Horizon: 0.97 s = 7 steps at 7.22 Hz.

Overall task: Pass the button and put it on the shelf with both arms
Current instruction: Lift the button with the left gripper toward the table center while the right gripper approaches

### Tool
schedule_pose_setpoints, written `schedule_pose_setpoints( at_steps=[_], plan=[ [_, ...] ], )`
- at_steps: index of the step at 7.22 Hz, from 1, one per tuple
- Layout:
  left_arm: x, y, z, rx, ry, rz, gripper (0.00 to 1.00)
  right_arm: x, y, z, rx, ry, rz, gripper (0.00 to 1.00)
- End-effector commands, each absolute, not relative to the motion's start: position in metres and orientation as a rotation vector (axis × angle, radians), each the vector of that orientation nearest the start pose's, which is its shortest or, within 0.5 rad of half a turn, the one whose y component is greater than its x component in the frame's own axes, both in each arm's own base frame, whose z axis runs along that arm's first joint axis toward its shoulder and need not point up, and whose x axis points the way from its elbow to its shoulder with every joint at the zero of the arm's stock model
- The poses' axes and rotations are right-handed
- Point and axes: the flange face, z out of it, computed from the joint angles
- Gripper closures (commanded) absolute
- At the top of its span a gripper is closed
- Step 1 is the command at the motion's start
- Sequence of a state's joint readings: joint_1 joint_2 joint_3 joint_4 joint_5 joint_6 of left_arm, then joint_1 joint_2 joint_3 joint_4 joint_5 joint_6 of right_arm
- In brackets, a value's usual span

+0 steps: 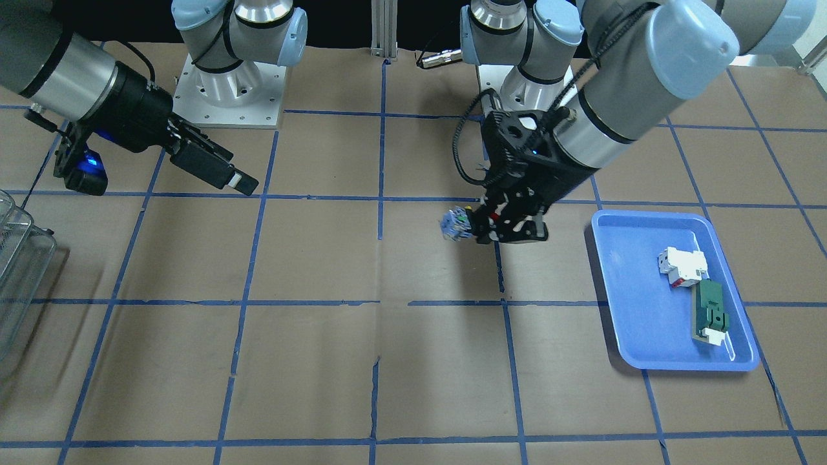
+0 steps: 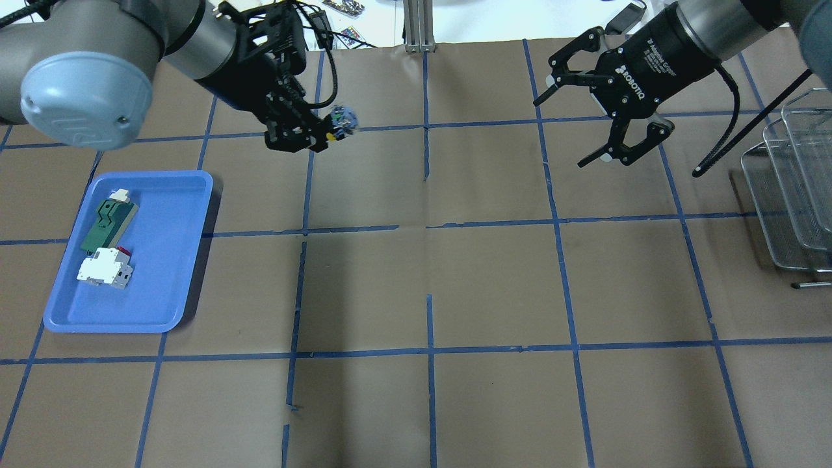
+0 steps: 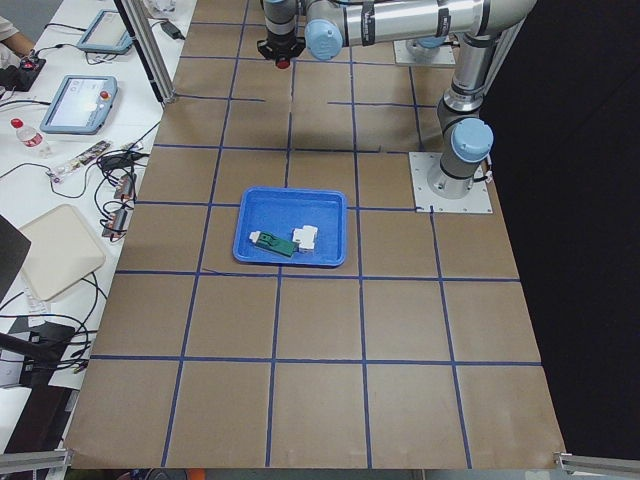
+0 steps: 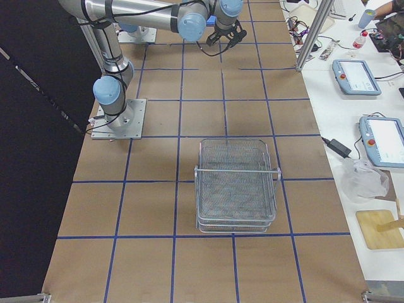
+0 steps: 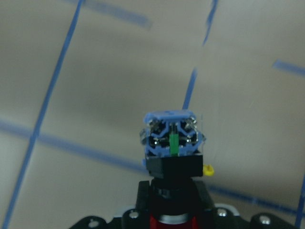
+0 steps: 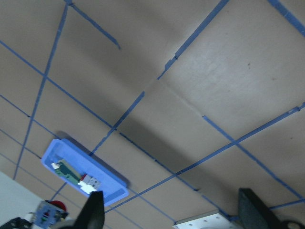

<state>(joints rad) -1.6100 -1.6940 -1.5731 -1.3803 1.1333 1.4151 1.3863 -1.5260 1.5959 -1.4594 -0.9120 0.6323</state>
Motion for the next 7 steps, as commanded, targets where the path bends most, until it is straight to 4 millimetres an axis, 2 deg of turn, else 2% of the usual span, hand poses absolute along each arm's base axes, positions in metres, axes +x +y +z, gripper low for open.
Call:
schedule_pose_setpoints(
  at_steps=[1,2,4,6,7],
  plan=[
    [-0.275,-0.500,0.479,2.487,2.358,-0.691,1.00,0.093,-0.532,0.470,1.177,2.026,0.493,0.00],
    [-0.294,-0.488,0.488,2.529,2.282,-0.732,1.00,0.095,-0.533,0.472,1.210,1.956,0.536,0.00],
    [-0.307,-0.472,0.501,2.545,2.259,-0.779,1.00,0.095,-0.534,0.477,1.326,1.778,0.651,0.00],
    [-0.315,-0.474,0.498,2.497,2.331,-0.836,1.00,0.099,-0.520,0.479,1.393,1.711,0.777,0.00],
    [-0.320,-0.480,0.498,2.407,2.453,-0.827,1.00,0.103,-0.514,0.485,1.386,1.715,0.775,0.00]
  ],
)
